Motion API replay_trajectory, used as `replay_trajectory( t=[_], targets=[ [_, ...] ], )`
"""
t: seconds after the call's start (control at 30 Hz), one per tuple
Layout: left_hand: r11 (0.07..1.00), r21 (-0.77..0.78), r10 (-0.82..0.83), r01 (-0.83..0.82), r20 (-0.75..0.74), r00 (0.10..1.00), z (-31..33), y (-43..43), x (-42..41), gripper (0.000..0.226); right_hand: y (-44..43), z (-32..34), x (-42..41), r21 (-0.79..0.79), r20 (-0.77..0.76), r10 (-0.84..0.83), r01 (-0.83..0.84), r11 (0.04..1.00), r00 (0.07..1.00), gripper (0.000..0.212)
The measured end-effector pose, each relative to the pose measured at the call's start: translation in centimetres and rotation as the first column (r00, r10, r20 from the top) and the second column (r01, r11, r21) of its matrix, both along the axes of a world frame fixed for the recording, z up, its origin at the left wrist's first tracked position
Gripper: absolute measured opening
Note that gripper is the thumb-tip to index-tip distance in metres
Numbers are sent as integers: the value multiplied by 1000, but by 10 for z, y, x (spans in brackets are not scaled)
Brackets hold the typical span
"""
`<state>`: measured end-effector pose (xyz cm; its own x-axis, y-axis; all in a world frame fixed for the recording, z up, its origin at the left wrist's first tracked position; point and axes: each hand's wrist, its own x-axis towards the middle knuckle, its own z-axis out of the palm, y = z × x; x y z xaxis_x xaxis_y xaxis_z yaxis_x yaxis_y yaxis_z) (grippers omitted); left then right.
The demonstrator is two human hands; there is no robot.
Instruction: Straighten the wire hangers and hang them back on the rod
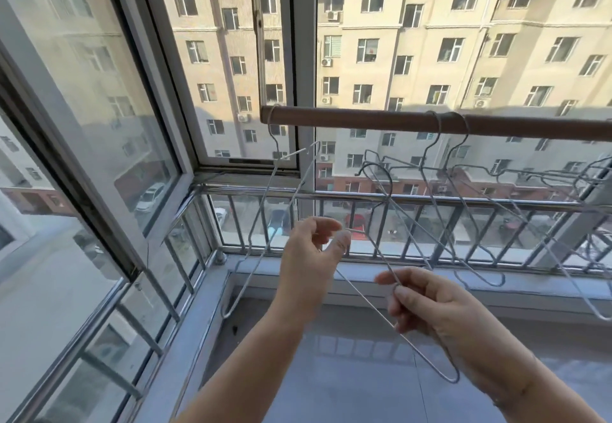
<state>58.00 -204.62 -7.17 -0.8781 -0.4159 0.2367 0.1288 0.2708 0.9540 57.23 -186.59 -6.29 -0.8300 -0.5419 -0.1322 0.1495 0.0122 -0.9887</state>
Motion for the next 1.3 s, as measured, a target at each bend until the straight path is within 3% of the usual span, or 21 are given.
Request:
replay_trajectory(
  t=[0.1,0.17,0.27,0.47,0.77,1.1,1.2,1.3],
  targets=[
    [960,210,-187,187,-18,982,22,17,1,31,-5,16,-1,-94,-56,-30,25,995,998,22],
    [936,256,-235,239,-49,971,34,23,-1,27,-12,28,-4,-135,-96,-34,20,991,995,22],
    [916,337,-197,220,-101,975,50,20,-6,8,-28,45,-11,-146,-172,-30,5,989,985,20],
    [888,437,-108,141,-100,989,67,-10,-21,6,-68,61,-28,-126,-288,-15,-23,992,958,17],
    [893,448,11,-43,74,997,46,-35,-21,9,-106,32,-33,-58,-234,7,-21,998,972,18],
    [874,480,43,-71,71,997,43,-34,-18,8,-113,19,-36,-21,-165,-15,12,1000,986,14],
    [912,400,78,-90,45,996,40,-36,-16,14,-111,13,-39,35,-204,-64,72,997,977,11],
    [960,258,112,-112,14,994,39,-38,-10,20,-109,8,-42,87,-261,-104,131,988,960,22]
  ],
)
